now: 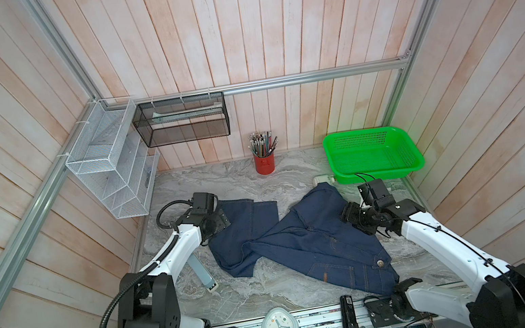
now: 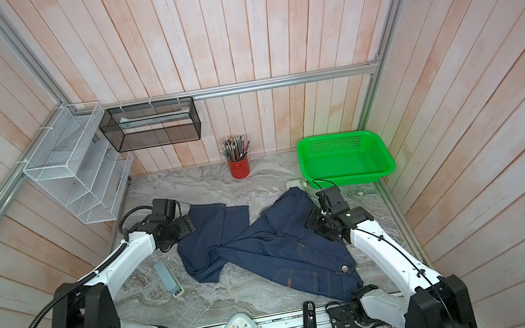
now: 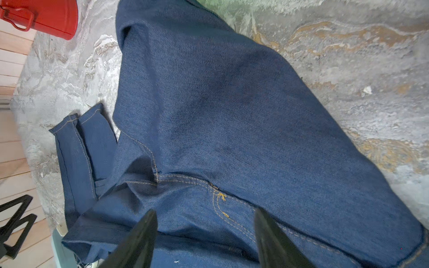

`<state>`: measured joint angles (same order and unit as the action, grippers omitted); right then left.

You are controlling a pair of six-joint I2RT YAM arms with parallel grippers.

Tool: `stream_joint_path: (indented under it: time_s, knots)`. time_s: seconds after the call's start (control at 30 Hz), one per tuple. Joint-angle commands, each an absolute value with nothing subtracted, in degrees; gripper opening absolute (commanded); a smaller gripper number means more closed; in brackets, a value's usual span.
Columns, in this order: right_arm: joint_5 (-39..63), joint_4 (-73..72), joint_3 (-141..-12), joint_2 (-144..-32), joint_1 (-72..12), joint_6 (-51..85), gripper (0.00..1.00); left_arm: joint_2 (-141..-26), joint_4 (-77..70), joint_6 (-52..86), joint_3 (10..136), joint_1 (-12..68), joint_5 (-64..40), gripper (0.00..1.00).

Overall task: Fold and stack the trousers
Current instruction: Pick up the trousers from the center of the table.

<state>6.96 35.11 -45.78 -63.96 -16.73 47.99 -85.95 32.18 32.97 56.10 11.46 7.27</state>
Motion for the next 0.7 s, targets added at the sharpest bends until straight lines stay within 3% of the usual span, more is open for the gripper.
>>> stream_joint_path:
  time_s: [0.0, 0.37, 0.67]
  knots:
    - [6.86, 33.99, -45.01, -64.25, -17.00, 47.83, 0.67, -90.44, 27.03, 30.65, 56.27, 9.96, 3.91, 0.93]
    - [6.84, 31.42, -43.95, -64.41, -16.99, 47.47, 0.67, -110.60, 25.73, 21.59, 74.59, 7.65, 3.41, 0.85]
    - [6.16, 31.06, -44.36, -64.25, -16.84, 47.59, 0.68, -121.90, 31.18, 18.72, 84.98, 7.68, 2.77, 0.69]
